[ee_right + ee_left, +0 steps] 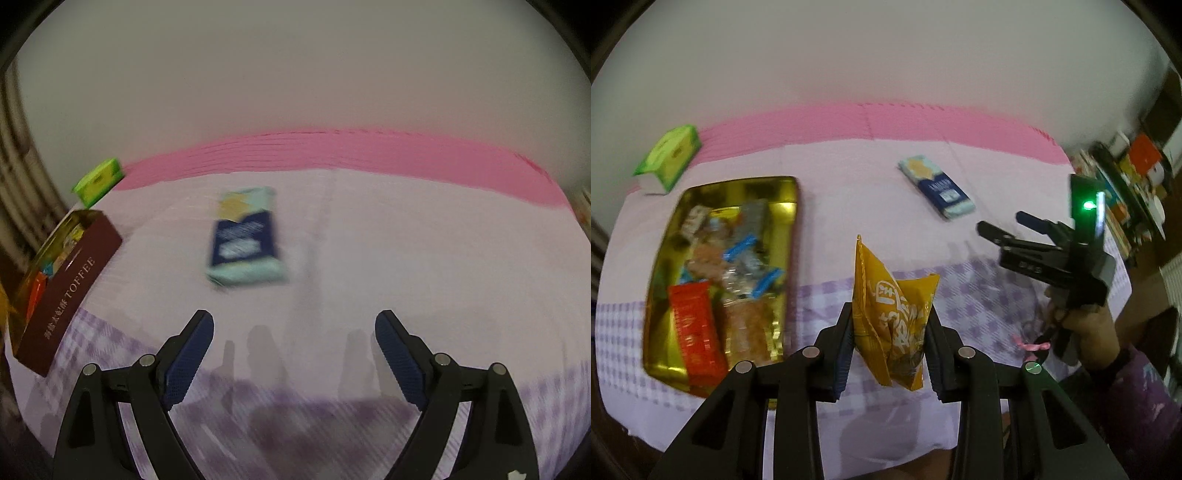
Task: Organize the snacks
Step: 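Grasp the blue soda-cracker pack with the right gripper while the left holds the yellow bag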
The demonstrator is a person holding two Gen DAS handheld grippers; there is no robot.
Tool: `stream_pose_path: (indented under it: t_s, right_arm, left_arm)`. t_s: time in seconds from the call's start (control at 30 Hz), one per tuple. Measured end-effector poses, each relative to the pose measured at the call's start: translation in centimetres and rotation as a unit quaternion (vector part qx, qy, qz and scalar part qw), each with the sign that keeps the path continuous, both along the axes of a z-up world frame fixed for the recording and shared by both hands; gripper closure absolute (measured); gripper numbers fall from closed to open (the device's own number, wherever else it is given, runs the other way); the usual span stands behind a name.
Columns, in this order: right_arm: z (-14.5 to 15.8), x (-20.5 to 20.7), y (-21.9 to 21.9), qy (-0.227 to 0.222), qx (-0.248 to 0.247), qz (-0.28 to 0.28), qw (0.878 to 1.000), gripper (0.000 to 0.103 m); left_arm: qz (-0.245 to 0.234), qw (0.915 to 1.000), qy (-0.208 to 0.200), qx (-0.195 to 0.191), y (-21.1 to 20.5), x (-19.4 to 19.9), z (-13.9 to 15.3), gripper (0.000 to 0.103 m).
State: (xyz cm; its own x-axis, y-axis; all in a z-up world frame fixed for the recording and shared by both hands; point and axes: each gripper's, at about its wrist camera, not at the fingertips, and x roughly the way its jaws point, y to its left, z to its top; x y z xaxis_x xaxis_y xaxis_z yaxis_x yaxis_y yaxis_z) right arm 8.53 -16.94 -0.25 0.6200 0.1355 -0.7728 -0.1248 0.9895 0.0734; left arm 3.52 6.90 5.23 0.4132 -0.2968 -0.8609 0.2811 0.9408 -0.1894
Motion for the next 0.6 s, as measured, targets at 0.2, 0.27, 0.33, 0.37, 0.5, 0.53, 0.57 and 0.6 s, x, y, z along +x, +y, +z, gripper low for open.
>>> stream_pose_path:
  t_s: [0.2,0.27,0.33,0.37,0.5,0.53,0.57,0.6]
  right_arm:
    - [-0.6,5.1,3.1,0.013,-0.012,0.029,0.999,0.015]
    - [-1.0,6.3,3.7,0.018,-0.023,0.031,0.999,0.015]
    - [-1.6,7.6,4.4,0.029,-0.039,0.036,0.998,0.015]
    - [-2.0,8.2,4.7,0.038,-0.046,0.036,0.998,0.015]
    - [-2.7,9.3,5.0,0.042,-0.057,0.046,0.996,0.028]
    - [-2.4,9.4,5.2,0.043,-0.058,0.052,0.996,0.045]
    - [-2.3,9.5,5.5,0.045,-0.061,0.055,0.996,0.057]
    - [-2.2,9.5,5.5,0.055,-0.063,0.060,0.995,0.057]
  left_arm:
    - [0.038,0.9991,-0.020,0.004,3.7,-0.4,0.9,0.067]
    - [0.049,0.9986,-0.018,0.002,4.6,-0.2,0.8,0.067]
    - [0.057,0.9983,-0.016,-0.001,5.4,0.0,0.7,0.067]
    - [0.061,0.9980,-0.015,-0.003,5.7,0.0,0.7,0.067]
    - [0.073,0.9971,-0.019,-0.007,6.7,-0.1,0.8,0.067]
    - [0.078,0.9967,-0.023,-0.006,6.9,-0.2,1.0,0.067]
    - [0.082,0.9963,-0.026,-0.006,7.1,-0.3,1.1,0.067]
    - [0.088,0.9957,-0.027,-0.008,7.5,-0.3,1.2,0.067]
